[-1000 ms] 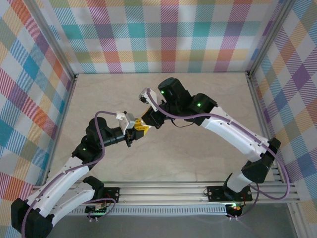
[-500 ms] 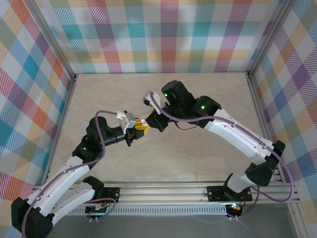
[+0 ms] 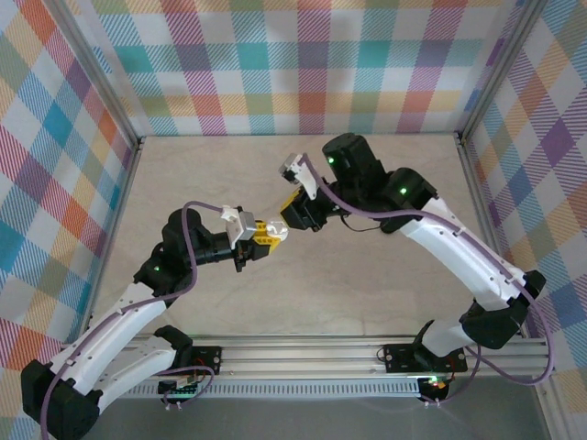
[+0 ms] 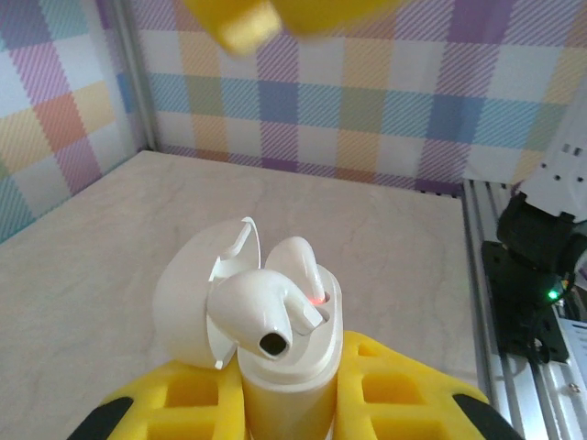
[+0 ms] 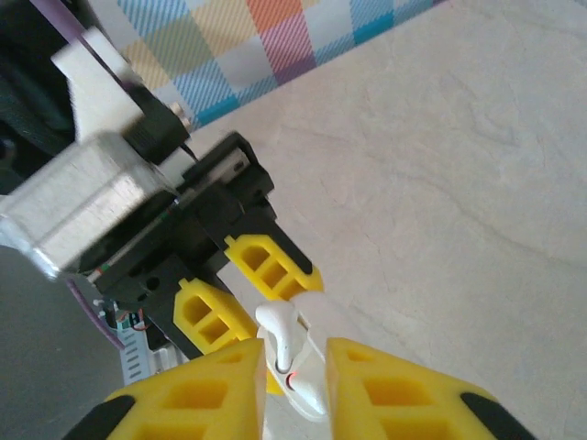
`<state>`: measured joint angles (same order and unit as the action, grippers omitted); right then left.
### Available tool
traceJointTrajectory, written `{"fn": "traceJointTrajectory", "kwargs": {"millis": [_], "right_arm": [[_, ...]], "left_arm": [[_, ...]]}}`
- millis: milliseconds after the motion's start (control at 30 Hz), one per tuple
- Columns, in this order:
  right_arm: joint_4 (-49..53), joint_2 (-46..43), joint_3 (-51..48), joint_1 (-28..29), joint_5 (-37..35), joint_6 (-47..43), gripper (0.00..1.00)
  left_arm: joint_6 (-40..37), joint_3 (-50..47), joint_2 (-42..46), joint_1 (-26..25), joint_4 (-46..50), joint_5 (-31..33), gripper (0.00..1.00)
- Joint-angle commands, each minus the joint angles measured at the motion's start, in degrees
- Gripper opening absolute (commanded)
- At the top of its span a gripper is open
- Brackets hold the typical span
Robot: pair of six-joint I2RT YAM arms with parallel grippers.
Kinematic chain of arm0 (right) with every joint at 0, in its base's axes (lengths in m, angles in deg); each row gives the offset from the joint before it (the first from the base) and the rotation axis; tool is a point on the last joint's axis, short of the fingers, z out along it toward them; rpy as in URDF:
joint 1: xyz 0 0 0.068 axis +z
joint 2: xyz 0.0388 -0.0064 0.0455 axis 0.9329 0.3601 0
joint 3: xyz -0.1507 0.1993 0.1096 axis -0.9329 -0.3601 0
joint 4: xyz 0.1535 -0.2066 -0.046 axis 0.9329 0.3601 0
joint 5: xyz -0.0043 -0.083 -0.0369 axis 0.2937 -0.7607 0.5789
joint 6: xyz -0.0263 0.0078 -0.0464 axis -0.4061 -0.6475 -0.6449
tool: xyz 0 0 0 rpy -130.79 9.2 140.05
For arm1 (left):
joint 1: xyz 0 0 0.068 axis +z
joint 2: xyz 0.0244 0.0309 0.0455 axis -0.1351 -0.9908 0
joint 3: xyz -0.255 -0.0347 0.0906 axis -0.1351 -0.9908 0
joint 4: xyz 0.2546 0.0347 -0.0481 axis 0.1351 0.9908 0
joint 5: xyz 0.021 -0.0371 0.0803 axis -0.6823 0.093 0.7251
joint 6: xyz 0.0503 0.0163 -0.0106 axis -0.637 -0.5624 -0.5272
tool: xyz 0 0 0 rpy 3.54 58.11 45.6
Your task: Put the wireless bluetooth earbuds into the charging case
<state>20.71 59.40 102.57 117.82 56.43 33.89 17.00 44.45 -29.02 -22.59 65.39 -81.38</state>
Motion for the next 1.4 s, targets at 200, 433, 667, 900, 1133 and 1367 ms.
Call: {"fn": "traceJointTrajectory", "kwargs": {"millis": [200, 433, 667, 900, 1133, 1367], "right_arm": [[8.9, 5.7, 7.7, 0.0, 10.0, -4.8, 0.28], [13.0, 10.0, 11.2, 0.1, 10.6, -6.5, 0.34], [15.5, 12.2, 13.5, 0.1, 10.3, -8.0, 0.35], [18.9, 14.0, 15.8, 0.8, 8.2, -9.4, 0.35], [20.5, 15.7, 17.3, 2.2, 2.3, -10.9, 0.38], [22.3, 18.0, 19.5, 2.6, 1.0, -11.8, 0.38]], "left_arm": [[-2.8, 2.4, -1.2, -0.5, 0.0, -6.7, 0.0], [-2.4, 2.6, -1.1, -0.5, -0.2, -7.7, 0.0], [-2.4, 2.6, -1.3, -0.5, -0.1, -7.9, 0.0], [-2.4, 3.0, -2.3, -0.5, 0.1, -7.7, 0.0], [-2.2, 3.6, -3.6, -0.5, -0.3, -8.4, 0.0], [-2.2, 3.8, -4.1, -0.5, -0.6, -8.7, 0.0]]}}
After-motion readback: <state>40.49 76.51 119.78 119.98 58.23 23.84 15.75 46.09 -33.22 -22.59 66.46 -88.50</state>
